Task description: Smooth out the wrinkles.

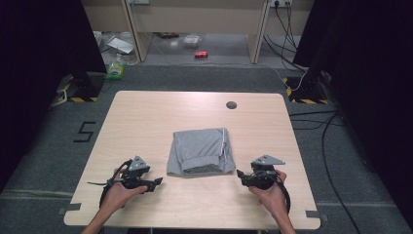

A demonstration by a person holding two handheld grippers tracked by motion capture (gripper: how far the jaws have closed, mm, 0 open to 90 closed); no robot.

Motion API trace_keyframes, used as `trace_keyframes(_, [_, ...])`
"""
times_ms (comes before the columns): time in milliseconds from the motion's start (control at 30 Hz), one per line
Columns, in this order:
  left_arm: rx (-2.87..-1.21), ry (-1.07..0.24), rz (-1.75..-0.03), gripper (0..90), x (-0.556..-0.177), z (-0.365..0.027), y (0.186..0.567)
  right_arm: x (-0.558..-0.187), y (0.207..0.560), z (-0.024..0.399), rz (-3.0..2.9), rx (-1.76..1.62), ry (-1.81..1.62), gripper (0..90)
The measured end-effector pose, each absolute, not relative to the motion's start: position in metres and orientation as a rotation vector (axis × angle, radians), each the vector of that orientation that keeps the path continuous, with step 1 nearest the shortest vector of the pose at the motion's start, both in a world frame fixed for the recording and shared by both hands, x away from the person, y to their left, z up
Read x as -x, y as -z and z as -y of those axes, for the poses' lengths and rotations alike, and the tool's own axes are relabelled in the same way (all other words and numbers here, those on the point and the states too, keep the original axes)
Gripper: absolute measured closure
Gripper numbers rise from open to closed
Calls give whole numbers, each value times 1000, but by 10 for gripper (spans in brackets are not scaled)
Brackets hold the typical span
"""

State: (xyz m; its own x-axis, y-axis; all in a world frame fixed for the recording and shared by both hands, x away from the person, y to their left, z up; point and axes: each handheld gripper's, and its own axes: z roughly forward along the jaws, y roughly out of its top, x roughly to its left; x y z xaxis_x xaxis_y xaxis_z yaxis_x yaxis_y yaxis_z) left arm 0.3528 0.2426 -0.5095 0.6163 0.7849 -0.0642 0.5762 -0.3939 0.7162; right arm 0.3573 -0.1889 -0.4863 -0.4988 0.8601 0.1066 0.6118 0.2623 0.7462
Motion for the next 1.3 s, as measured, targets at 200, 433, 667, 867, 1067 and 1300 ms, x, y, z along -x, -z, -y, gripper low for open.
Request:
trace_keyframes(200, [-2118,-370,-1050,268,-346,-242,509,-349,491,191,-2240,-1353,-1069,326])
trace_keyframes(433, [-2126,-374,-1058,266,-340,-247,513,-344,497,191,-2274,-1349,-1046,323])
trace_keyframes(667, [-2125,-382,-1063,263,-333,-253,515,-333,501,197,-2286,-1351,-1011,319])
trace_keyframes(867, [-2127,-397,-1061,259,-327,-256,516,-323,503,202,-2284,-1368,-1003,318])
trace_keyframes(1067, [-2130,-408,-1058,250,-321,-257,517,-316,505,205,-2298,-1354,-983,315])
trace_keyframes(1300, [-2116,-424,-1051,231,-311,-260,519,-307,507,207,-2305,-1325,-944,294])
